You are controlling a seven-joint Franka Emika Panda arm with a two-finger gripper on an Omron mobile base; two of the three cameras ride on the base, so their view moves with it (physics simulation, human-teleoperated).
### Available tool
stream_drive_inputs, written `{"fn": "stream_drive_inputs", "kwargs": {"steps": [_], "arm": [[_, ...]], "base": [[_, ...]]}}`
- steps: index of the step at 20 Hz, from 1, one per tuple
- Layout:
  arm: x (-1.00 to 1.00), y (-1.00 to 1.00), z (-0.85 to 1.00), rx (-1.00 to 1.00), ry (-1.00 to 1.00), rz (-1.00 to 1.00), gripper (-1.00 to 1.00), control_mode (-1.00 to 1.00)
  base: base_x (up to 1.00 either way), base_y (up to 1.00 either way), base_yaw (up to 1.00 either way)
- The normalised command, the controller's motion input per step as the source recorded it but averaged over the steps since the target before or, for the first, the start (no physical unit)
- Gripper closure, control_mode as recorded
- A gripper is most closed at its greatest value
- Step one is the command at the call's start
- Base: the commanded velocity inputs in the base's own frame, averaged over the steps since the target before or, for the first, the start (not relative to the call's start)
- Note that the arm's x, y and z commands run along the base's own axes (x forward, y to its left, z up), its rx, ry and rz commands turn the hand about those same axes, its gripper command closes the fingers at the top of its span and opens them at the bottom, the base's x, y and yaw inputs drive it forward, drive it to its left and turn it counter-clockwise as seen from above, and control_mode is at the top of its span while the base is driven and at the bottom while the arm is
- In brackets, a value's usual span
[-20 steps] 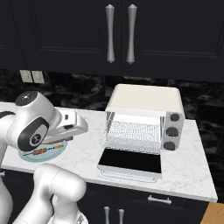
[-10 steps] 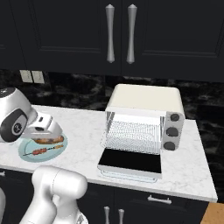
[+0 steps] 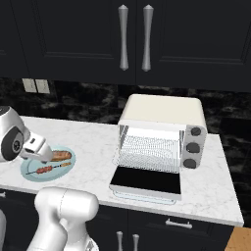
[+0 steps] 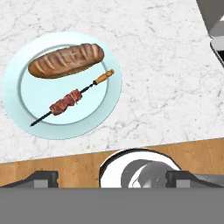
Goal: Pick up the kebab skewer and baguette bread, and place them inside the toaster oven. Close the toaster oven door and start by setting the timer.
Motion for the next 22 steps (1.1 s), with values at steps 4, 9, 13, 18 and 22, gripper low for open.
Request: {"fn": "stream_drive_inputs", "kwargs": {"steps": [4,9,13,18,22], "arm": [[0.63,0.46,-0.21,0.02,0.16,0.00,-1.00,-1.00],[0.46,0.30,-0.54,0.01,0.17,0.00,-1.00,-1.00],[0.21,0.27,-0.50,0.00,0.08,0.00,-1.00,-1.00],[0.12,0.18,-0.40,0.00,0.02,-0.03,-1.00,-1.00],[0.00,0.03,-0.20,0.01,0.00,-0.11,-1.00,-1.00]], "base": [[0.00,0.00,0.00],[0.00,0.00,0.00],[0.00,0.00,0.00],[0.00,0.00,0.00],[0.00,0.00,0.00]]}}
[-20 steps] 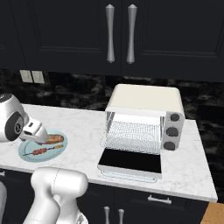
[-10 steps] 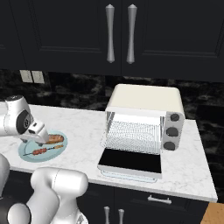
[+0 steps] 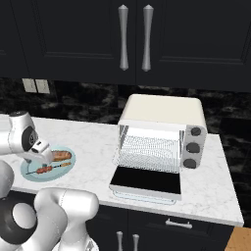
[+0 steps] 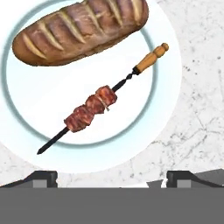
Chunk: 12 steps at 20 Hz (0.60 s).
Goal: Pick up the kebab skewer and baguette bread, and place them inside the toaster oven. Close the toaster oven door and start by setting the timer.
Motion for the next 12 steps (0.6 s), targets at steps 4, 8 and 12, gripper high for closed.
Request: {"fn": "stream_drive_inputs", "kwargs": {"steps": [4,8,12], "arm": [[0.03,0.01,-0.33,0.00,0.01,-0.17,-1.00,-1.00],[0.13,0.00,-0.35,0.00,0.01,-0.17,-1.00,-1.00],[0.22,0.06,-0.28,0.00,0.00,-0.14,-1.00,-1.00]], "base": [[0.00,0.00,0.00],[0.00,0.00,0.00],[0.00,0.00,0.00]]}}
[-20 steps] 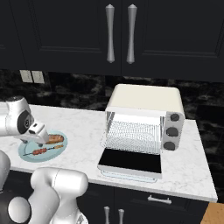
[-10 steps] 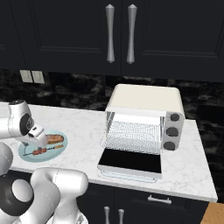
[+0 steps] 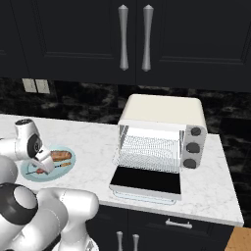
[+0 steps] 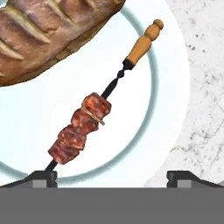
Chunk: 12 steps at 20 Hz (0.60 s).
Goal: Pick up the kebab skewer and baguette bread, and place them inside the toaster oven. Close the toaster oven door and start by setting the timer.
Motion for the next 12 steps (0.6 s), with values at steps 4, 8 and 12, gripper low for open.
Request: {"fn": "stream_drive_inputs", "kwargs": {"steps": [4,8,12], "arm": [[0.24,0.05,-0.17,0.00,0.00,-0.12,-1.00,-1.00],[0.26,0.15,-0.15,0.00,0.00,-0.10,-1.00,-1.00],[0.31,0.29,-0.05,0.00,0.00,-0.07,-1.00,-1.00]], "base": [[0.00,0.00,0.00],[0.00,0.00,0.00],[0.00,0.00,0.00]]}}
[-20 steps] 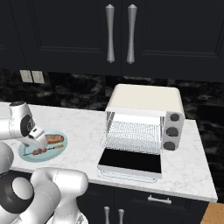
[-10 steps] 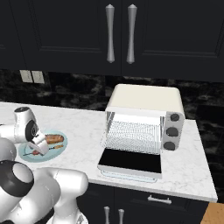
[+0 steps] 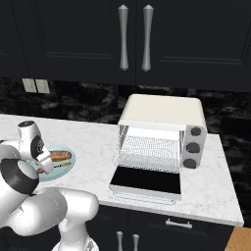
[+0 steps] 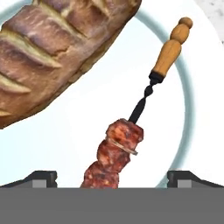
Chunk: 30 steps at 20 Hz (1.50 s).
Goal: Pick up the kebab skewer and baguette bread, and place them inside the toaster oven. Close the toaster oven door and start by setting the timer.
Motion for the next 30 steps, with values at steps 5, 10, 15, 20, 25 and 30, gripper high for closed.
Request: {"fn": "stream_drive_inputs", "kwargs": {"steps": [5,10,15,20,25,30], "arm": [[0.08,0.14,-0.14,0.00,0.01,-0.05,-1.00,-1.00],[0.00,0.03,-0.15,0.00,0.01,-0.04,-1.00,-1.00],[0.00,0.00,-0.15,0.00,0.00,-0.02,-1.00,-1.00],[0.00,0.00,-0.14,0.00,0.00,-0.02,-1.00,-1.00],[0.00,-0.03,-0.17,0.00,0.02,-0.03,1.00,-1.00],[-0.17,-0.28,0.00,0.00,0.03,-0.02,1.00,-1.00]], "base": [[0.00,0.00,0.00],[0.00,0.00,0.00],[0.00,0.00,0.00],[0.00,0.00,0.00],[0.00,0.00,0.00],[0.00,0.00,0.00]]}}
